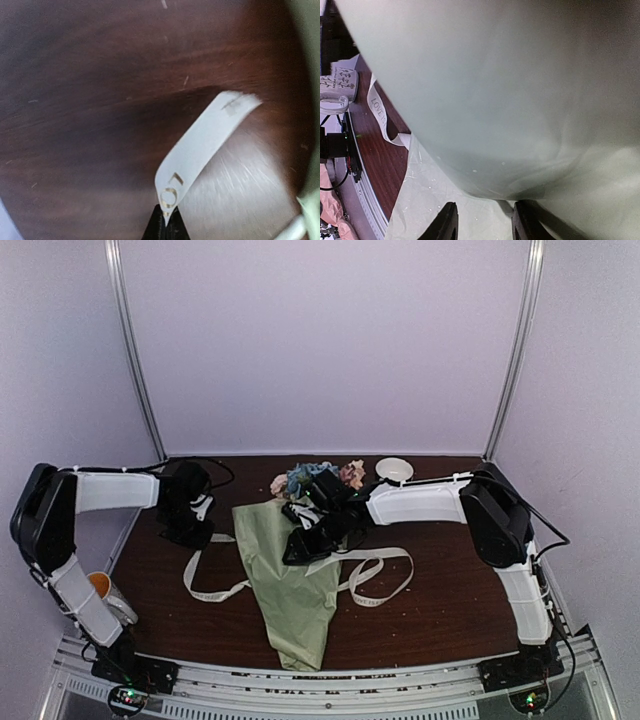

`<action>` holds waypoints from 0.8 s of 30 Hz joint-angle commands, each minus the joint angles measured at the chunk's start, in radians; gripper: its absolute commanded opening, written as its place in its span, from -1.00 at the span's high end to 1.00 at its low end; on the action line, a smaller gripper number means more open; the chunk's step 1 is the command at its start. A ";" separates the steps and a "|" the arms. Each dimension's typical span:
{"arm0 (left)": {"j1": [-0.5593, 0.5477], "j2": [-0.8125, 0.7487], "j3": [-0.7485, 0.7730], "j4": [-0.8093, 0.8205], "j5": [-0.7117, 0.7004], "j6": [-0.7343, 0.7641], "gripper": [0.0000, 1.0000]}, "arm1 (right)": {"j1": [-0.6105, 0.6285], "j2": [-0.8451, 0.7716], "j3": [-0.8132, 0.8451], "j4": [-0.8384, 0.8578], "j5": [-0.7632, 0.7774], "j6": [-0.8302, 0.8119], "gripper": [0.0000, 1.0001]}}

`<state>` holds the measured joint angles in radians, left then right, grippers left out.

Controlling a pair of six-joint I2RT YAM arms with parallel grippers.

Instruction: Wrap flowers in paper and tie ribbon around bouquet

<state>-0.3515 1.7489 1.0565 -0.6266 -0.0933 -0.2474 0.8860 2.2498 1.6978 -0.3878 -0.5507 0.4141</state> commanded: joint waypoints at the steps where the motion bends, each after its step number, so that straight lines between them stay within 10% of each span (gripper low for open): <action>1: -0.015 -0.372 -0.032 0.068 -0.040 -0.057 1.00 | 0.002 0.031 0.003 -0.027 0.011 -0.008 0.26; 10: -0.380 -0.752 0.014 0.414 0.307 0.148 1.00 | 0.001 0.048 0.011 -0.009 -0.002 0.000 0.26; 24: -0.297 -0.230 -0.205 0.998 0.398 -0.390 1.00 | 0.002 -0.029 -0.039 0.098 -0.071 0.072 0.26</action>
<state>-0.7067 1.4673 0.9276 0.1467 0.3077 -0.4198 0.8856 2.2570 1.6936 -0.3534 -0.6003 0.4446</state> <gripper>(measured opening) 0.008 0.371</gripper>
